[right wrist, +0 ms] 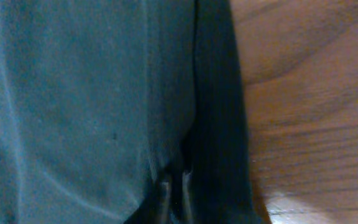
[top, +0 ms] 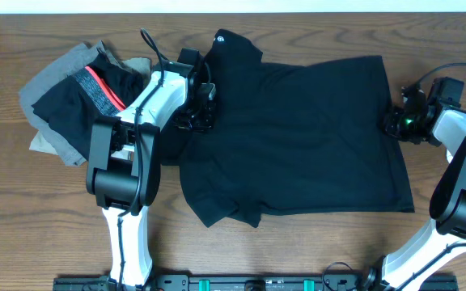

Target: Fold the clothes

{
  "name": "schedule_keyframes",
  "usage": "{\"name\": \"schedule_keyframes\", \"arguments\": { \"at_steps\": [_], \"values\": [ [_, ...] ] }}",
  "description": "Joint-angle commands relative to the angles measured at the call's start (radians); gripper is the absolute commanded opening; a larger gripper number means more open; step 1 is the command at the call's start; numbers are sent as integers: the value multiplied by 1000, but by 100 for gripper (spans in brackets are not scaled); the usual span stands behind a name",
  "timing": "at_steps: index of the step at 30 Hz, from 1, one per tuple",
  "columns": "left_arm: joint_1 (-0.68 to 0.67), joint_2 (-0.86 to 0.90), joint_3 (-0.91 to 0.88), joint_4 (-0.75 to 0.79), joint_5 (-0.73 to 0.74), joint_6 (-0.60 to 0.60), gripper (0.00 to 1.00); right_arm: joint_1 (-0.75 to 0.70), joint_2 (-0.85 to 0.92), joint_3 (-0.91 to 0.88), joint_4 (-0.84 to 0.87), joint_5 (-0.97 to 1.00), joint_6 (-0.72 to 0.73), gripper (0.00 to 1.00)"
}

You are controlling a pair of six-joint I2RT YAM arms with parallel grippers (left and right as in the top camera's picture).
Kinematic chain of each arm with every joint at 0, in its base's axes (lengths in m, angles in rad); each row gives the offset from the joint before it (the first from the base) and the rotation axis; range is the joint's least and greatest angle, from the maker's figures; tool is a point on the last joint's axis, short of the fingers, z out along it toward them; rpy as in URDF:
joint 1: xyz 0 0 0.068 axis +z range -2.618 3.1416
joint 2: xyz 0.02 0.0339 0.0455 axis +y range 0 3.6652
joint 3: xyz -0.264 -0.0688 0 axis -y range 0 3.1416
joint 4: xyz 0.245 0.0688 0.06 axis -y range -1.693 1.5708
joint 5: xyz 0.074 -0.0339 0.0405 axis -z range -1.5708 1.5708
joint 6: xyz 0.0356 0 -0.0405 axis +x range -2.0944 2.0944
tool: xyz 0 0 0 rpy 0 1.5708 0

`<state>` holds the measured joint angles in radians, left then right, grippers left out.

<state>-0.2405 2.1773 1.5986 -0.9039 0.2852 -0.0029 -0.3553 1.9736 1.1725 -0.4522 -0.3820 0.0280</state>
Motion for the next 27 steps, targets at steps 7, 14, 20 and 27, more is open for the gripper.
{"name": "schedule_keyframes", "arguments": {
  "at_steps": [7,14,20,27],
  "values": [
    [5,2,-1,8,-47,9,8,7,17,10,-1,37,-37,4],
    [5,2,-1,11,-47,9,8,-13,0,11,-3,64,-37,1],
    [5,2,-1,13,-47,9,8,-63,-62,11,-2,74,-37,1],
    [5,2,-1,20,-47,9,8,-96,-84,11,-1,80,-37,9]
  ]
}}
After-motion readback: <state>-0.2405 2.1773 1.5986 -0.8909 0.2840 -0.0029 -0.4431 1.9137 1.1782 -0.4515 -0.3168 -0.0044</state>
